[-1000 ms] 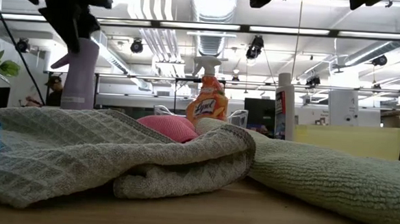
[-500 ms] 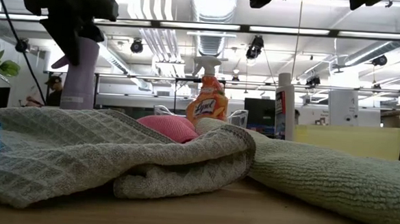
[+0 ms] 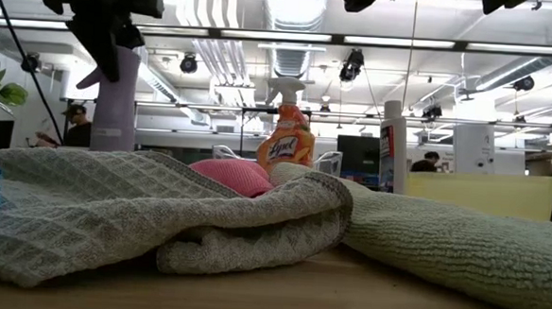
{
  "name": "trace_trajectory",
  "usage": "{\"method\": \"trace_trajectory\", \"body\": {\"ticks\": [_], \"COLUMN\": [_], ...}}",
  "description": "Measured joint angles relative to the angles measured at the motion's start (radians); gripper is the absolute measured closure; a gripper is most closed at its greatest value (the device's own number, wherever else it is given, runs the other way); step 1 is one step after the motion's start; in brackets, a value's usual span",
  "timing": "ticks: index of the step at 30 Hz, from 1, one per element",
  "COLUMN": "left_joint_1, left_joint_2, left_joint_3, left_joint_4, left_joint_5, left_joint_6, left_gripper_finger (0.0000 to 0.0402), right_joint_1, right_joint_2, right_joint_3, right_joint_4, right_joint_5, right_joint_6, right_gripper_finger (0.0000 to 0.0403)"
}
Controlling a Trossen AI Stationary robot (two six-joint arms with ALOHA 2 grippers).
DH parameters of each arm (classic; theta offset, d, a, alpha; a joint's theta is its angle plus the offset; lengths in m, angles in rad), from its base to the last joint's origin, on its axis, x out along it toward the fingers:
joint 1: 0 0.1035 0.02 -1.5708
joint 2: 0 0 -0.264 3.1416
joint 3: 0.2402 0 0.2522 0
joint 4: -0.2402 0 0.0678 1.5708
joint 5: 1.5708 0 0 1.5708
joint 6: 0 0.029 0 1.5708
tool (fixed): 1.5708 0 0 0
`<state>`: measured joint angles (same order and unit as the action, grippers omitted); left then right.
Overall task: Pick & Place Kitchen Items
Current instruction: Put the purple air freshener spray into the transparent bin
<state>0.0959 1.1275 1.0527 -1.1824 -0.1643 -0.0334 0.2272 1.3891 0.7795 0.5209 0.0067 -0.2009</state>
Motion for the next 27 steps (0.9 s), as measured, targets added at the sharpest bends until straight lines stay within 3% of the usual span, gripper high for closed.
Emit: {"method": "trace_trajectory", "body": {"ticks": [6,10,16,19,27], "left_joint_1": [0.0,0.0,0.007,0.027,0.142], "left_joint_2": [-0.006,-0.055,-0.172,-0.21,-0.191], "left_joint_3": [0.021,0.019,-0.049,-0.078,-0.045], "left_joint_4": [0.024,0.148,0.38,0.446,0.545], "left_joint_5": [-0.002,-0.026,-0.044,-0.103,-0.202], "left_joint_6": [0.0,0.0,0.017,0.028,0.094], "left_gripper_finger": [0.0196,0.0196,0.0196,0.0196,0.0196], "right_joint_1": [0.0,0.0,0.0,0.0,-0.001], "right_joint_2": [0.0,0.0,0.005,0.001,-0.015], "right_joint_3": [0.0,-0.003,-0.1,-0.145,-0.156], "right_joint_4": [0.0,0.008,0.219,0.305,0.315], "right_joint_5": [-0.007,-0.007,-0.028,-0.034,-0.034], "right_joint_6": [0.004,0.003,0.003,0.003,0.003], "right_gripper_finger": [0.0044,0.0044,0.0044,0.0044,0.0044]}}
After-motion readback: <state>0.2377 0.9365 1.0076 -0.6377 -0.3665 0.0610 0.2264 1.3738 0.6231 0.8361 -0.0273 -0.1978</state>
